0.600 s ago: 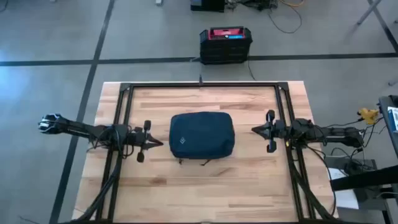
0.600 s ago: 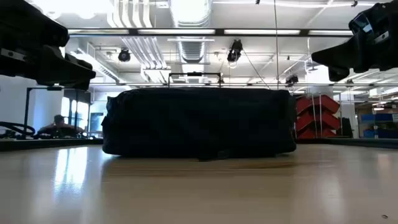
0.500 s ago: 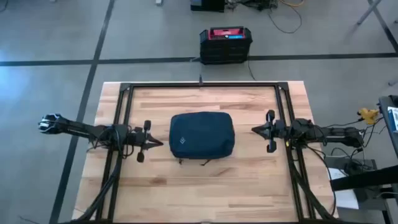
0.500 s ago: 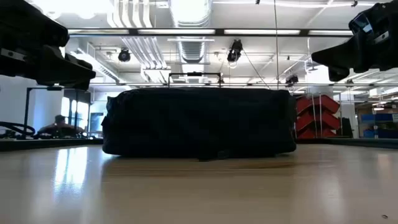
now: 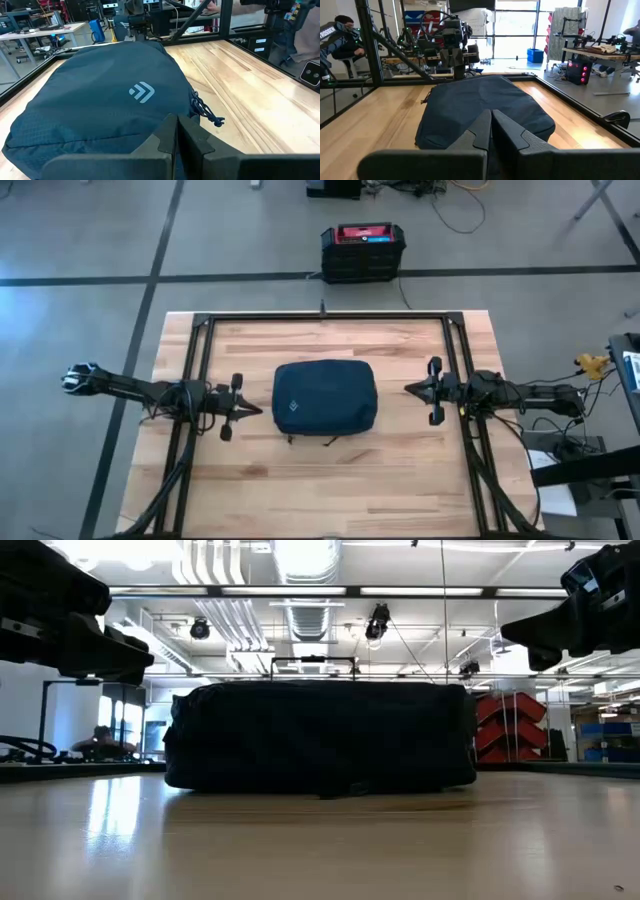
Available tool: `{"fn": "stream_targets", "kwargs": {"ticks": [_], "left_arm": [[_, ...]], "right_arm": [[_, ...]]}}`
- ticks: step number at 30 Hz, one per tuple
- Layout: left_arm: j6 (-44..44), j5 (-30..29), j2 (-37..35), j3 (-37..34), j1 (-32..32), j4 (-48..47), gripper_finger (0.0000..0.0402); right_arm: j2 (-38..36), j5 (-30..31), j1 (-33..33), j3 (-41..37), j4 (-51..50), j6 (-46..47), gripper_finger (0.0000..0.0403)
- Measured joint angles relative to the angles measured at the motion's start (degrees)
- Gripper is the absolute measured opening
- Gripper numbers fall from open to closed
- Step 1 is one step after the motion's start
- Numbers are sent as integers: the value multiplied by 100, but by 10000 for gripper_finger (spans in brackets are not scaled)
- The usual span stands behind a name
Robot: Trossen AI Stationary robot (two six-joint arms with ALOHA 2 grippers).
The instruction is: Unpack backpack
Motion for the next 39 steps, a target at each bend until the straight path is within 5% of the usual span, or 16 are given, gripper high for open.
{"fn": "stream_targets", "kwargs": {"ticks": [33,35,39], "left_arm": [[1,1,0,1,0,-1,0],[0,2,0,2,0,-2,0],[0,2,-1,1,0,0,0]], "right_arm": [[0,2,2,0,44,11,0],[2,10,2,0,98,353,0],[154,216,0,0,737,2435,0]]}}
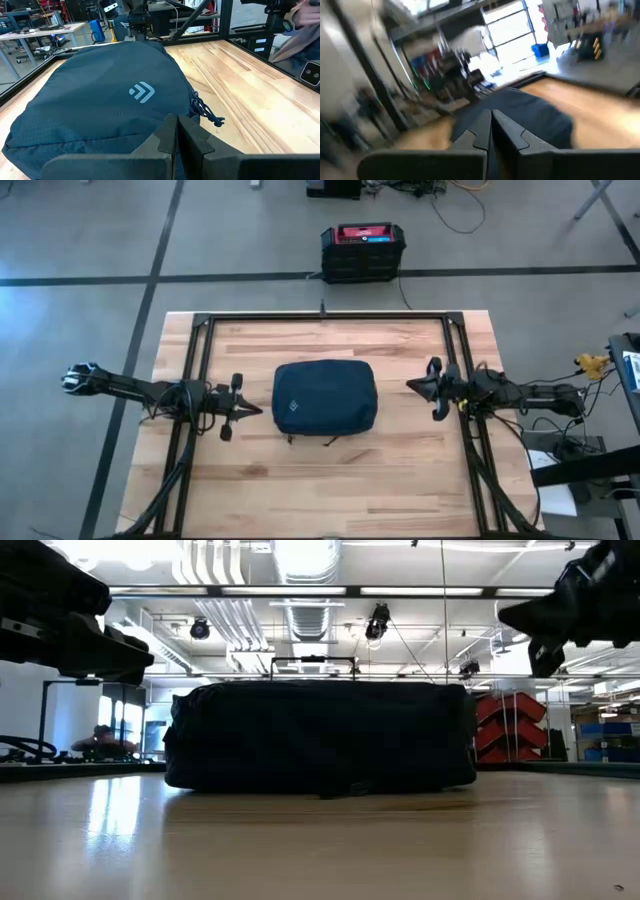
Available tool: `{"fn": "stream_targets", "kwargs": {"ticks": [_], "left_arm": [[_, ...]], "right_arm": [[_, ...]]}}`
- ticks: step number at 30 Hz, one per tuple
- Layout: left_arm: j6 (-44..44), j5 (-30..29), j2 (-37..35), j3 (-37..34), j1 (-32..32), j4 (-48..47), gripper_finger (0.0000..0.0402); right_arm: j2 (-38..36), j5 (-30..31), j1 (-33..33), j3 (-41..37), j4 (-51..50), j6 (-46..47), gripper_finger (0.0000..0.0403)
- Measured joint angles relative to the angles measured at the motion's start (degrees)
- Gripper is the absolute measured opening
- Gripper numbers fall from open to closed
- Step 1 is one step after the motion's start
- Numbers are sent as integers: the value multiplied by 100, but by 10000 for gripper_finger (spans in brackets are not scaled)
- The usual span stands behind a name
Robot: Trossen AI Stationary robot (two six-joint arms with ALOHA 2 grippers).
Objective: Unpack backpack
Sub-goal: Open the dark blue backpack
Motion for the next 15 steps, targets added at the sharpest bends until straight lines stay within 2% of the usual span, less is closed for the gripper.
{"fn": "stream_targets", "kwargs": {"ticks": [6,11,15], "left_arm": [[1,-2,1,0,0,9,0],[1,-1,5,1,0,0,0],[2,-2,11,-1,2,4,0]], "right_arm": [[874,-139,13,0,866,-594,0],[2289,-606,13,17,1631,-1003,0],[3493,-760,15,247,1742,-1475,0]]}}
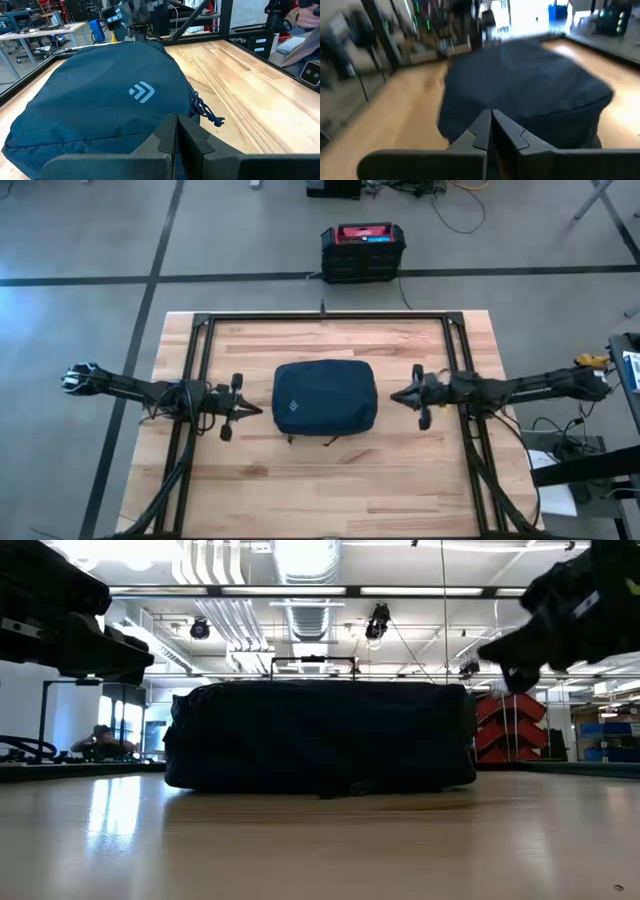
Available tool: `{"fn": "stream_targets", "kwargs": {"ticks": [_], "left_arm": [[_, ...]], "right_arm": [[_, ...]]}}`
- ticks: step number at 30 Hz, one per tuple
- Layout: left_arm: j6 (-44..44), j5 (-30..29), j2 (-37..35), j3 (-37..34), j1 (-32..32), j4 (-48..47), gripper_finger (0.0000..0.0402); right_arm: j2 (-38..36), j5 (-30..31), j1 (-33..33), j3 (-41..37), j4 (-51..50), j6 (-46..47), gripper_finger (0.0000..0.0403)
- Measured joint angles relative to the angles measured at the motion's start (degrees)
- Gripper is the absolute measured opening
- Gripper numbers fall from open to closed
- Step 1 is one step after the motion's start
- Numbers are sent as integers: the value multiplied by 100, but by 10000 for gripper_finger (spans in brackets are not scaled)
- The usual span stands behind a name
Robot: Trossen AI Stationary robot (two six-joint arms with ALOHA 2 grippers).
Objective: Unpack backpack
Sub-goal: Open the dark blue backpack
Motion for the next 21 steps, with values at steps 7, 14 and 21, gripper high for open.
{"fn": "stream_targets", "kwargs": {"ticks": [7,14,21], "left_arm": [[0,0,20,1,-2,-10,0],[-1,1,48,1,-2,-23,0],[0,0,64,0,-2,-21,0]], "right_arm": [[1435,-41,376,1047,-577,-984,38],[2490,587,834,2045,-1692,-2041,145],[3130,608,1051,2201,-1600,-2113,195]]}}
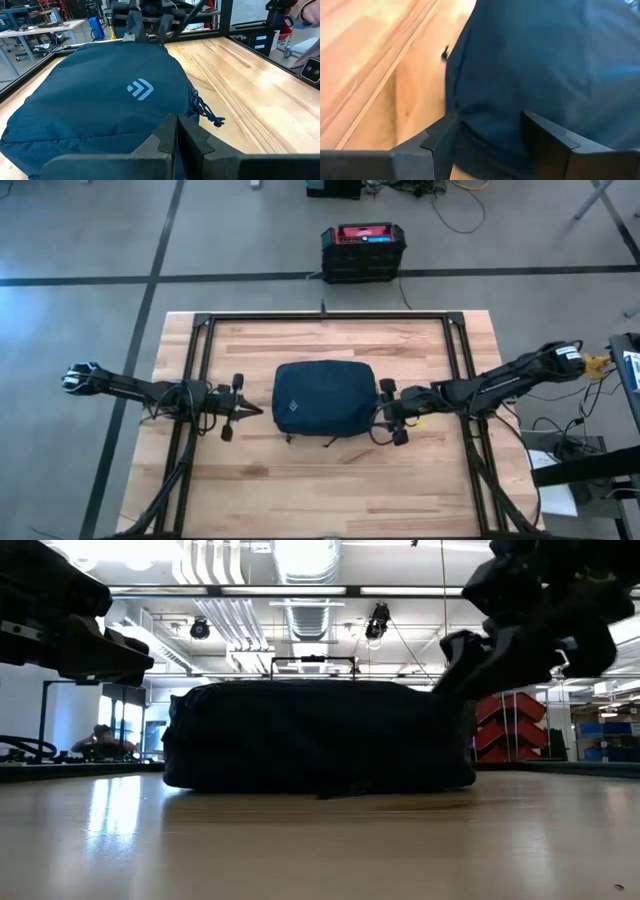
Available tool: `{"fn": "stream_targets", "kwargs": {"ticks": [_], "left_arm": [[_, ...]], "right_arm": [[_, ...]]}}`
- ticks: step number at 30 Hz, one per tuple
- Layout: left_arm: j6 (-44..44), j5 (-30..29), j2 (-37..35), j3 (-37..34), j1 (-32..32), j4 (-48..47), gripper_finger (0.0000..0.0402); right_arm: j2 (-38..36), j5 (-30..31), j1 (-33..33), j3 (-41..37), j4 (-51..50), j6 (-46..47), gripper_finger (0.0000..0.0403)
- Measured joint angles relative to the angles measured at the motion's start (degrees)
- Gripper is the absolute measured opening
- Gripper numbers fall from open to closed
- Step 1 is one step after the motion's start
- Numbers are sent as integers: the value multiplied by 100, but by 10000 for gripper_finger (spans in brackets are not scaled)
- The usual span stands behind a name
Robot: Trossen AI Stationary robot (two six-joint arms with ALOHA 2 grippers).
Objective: Unpack backpack
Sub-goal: Open the dark blue backpack
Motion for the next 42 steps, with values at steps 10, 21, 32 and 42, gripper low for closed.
{"fn": "stream_targets", "kwargs": {"ticks": [10,21,32,42], "left_arm": [[0,2,37,2,2,2,0],[0,0,37,2,0,-4,0],[-2,1,33,1,1,-2,0],[0,2,37,0,2,-4,0]], "right_arm": [[505,1158,1232,-26,-379,67,173],[1293,3960,3153,443,-398,255,167],[2547,4522,2704,1349,-234,-143,167],[2518,3645,1895,2275,-1930,98,17]]}}
